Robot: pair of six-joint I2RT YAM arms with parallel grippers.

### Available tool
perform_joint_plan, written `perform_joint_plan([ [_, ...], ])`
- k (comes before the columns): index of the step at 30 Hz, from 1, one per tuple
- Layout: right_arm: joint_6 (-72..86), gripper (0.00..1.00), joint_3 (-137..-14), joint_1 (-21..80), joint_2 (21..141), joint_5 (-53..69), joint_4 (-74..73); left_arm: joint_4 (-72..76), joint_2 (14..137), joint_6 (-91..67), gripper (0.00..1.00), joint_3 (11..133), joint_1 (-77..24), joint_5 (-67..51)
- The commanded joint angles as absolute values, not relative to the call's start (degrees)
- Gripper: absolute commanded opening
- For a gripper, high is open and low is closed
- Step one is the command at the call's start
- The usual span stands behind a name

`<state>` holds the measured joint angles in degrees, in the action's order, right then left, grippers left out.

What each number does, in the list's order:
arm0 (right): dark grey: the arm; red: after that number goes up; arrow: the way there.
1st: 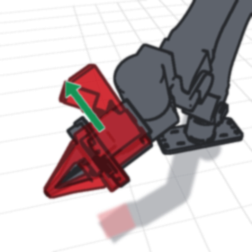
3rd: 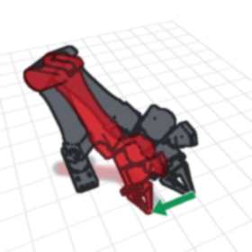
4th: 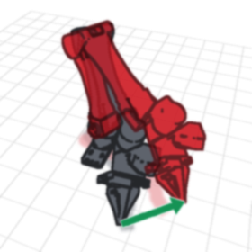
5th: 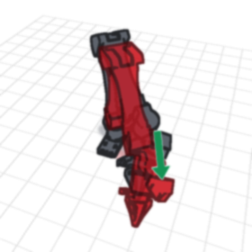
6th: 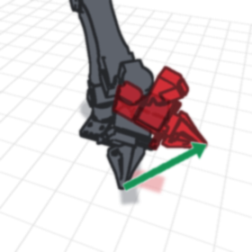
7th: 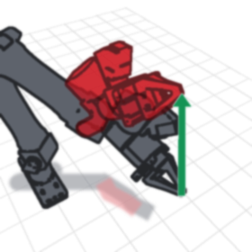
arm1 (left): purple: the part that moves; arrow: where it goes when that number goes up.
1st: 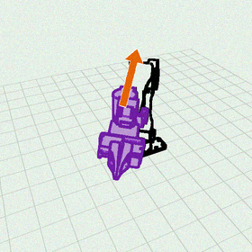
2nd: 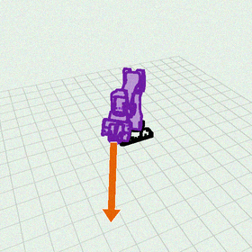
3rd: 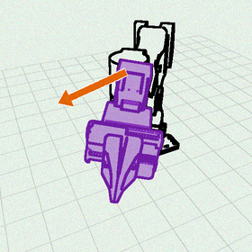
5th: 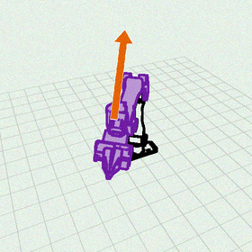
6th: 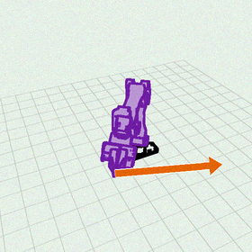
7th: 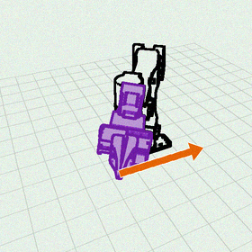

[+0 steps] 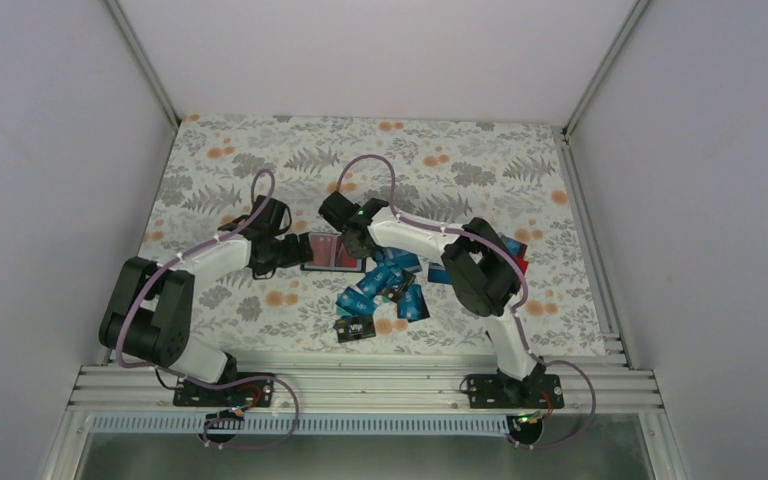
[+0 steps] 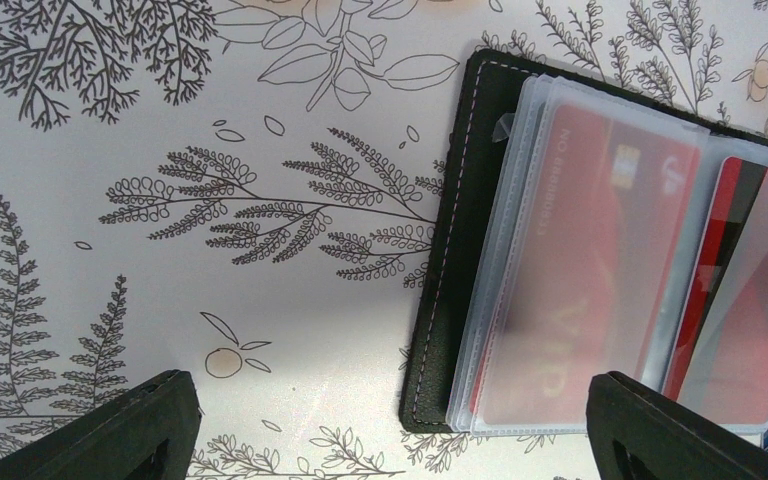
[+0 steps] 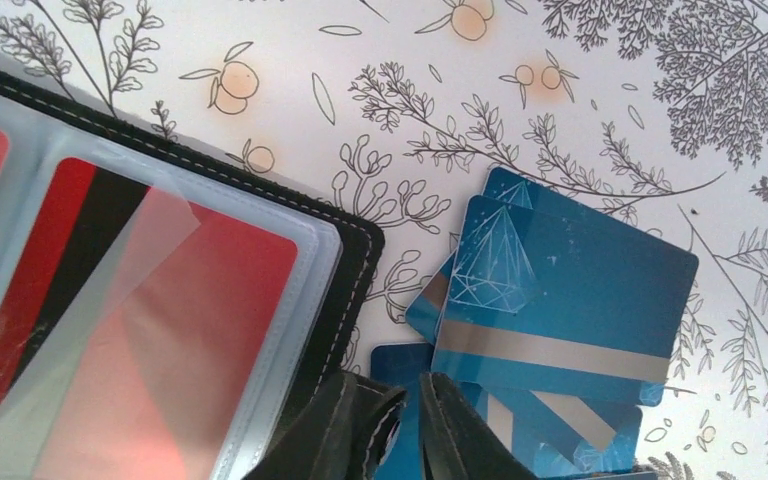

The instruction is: Put the credit cards into the card holder

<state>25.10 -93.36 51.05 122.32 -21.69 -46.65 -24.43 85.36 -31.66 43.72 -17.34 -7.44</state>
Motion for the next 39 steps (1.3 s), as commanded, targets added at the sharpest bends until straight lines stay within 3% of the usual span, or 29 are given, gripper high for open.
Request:
perform_joint_plan([
  [1, 26.09, 0.14, -93.27, 51.63, 120.1, -24.79, -47.77, -23.55, 86.19, -30.87, 0.96, 43.76, -16.96, -7.47],
  [4, 26.19, 0.05, -91.61, 51.53, 119.01, -23.69, -46.32, -23.11, 86.46, -30.78, 0.93, 43.93, -16.93, -7.72],
  [11, 27.09, 0.04, -83.45, 49.0, 115.68, -14.35, -36.02, -17.06, 89.15, -29.61, 0.81, 44.09, -15.82, -16.32],
  [28, 25.07, 0.04, -71.4, 42.63, 113.4, 3.17, -17.1, -8.81, 99.2, -25.81, 0.83, 42.82, -13.58, -30.34],
  [39, 25.14, 0.04, -72.34, 42.36, 115.05, 3.66, -17.49, -11.73, 91.06, -26.57, 0.82, 44.01, -13.58, -33.81],
])
